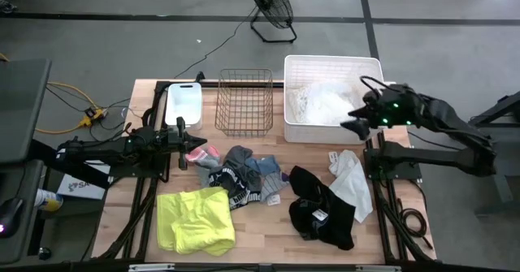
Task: Pick & Place Cloths
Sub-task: Put the yellow shirt into the right white bin
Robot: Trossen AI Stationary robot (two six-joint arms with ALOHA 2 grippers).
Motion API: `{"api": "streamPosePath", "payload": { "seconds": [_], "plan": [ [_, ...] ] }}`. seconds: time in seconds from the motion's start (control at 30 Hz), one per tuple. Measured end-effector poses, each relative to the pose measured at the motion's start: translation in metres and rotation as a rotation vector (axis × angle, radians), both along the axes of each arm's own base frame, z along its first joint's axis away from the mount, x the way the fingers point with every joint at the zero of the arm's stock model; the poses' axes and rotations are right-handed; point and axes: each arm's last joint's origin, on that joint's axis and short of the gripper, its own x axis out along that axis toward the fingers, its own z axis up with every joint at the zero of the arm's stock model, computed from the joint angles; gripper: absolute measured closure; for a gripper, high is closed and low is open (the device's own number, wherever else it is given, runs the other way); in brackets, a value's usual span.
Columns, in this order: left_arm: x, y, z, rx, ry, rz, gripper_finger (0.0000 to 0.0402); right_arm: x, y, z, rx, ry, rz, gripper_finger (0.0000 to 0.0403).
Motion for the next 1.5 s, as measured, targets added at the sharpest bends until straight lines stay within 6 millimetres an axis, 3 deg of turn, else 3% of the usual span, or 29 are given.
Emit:
{"api": "streamPosePath", "payload": {
  "seconds": [0.23,0.53,0.83,1.13,1.5],
  "plan": [
    [0.000,0.000,0.000,0.000,0.000,0.000,0.0402,-0.019,0.020,0.005,-0.017,-0.081,0.201,0.0094],
    [0.000,0.000,0.000,0.000,0.000,0.000,0.0402,-0.027,0.029,0.001,0.033,-0.194,0.211,0.0094],
    [0.000,0.000,0.000,0.000,0.000,0.000,0.0402,0.008,0.036,-0.014,0.037,-0.402,0.203,0.0094],
    [0.000,0.000,0.000,0.001,0.000,0.004,0.0402,0.044,0.049,-0.022,-0.006,-0.357,0.207,0.0094],
    [0.000,0.001,0.000,0.027,0.002,0.036,0.0402,0.064,0.056,-0.023,0.042,-0.379,0.314,0.0094]
  ]
}}
